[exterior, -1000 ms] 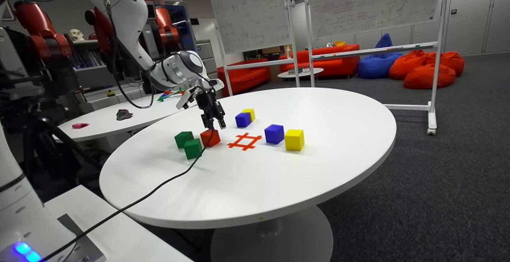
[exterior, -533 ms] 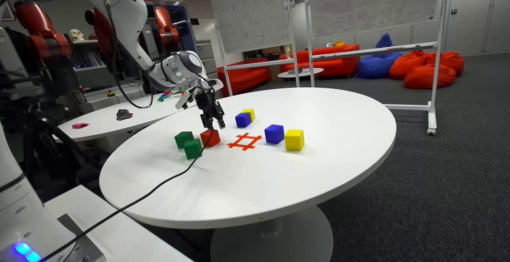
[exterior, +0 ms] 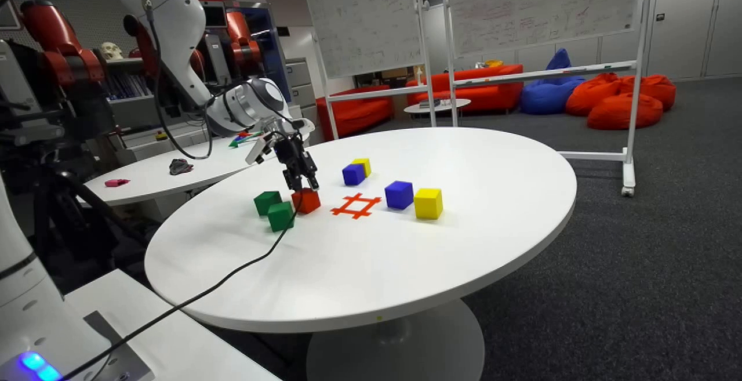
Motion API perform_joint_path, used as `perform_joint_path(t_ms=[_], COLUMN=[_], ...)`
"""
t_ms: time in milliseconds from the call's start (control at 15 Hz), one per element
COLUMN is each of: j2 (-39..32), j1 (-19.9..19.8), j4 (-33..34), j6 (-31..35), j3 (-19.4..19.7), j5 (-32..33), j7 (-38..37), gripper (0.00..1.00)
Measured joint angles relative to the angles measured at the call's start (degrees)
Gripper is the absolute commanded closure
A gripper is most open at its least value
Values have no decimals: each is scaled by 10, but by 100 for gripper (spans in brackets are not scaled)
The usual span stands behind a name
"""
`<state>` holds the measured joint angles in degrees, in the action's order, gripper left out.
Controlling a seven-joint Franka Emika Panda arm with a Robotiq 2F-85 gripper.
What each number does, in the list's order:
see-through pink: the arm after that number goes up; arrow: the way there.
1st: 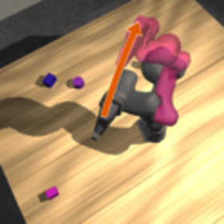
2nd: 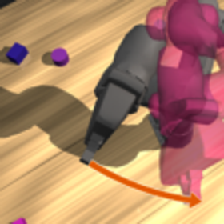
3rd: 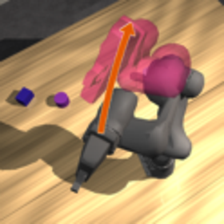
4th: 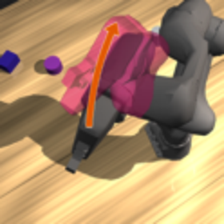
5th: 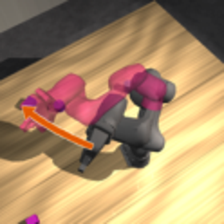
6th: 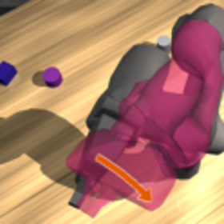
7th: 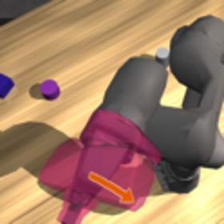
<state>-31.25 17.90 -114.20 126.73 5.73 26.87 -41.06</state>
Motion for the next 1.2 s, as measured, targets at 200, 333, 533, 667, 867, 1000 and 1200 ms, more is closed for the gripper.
perform_joint_path(t_ms=[200, 333, 533, 667, 867, 1000, 1200], j2=[10, 16, 23, 23, 20, 17, 16], j1=[3, 2, 2, 2, 2, 2, 1], j4=[-20, -30, -39, -40, -38, -35, -35], j6=[5, 5, 5, 5, 5, 5, 5], j3=[0, 0, 0, 0, -2, -4, -4], j5=[10, 17, 19, 19, 19, 19, 19], j7=[-17, -23, -27, -27, -27, -27, -27], gripper=[0, 0, 0, 0, 0, 0, 0])
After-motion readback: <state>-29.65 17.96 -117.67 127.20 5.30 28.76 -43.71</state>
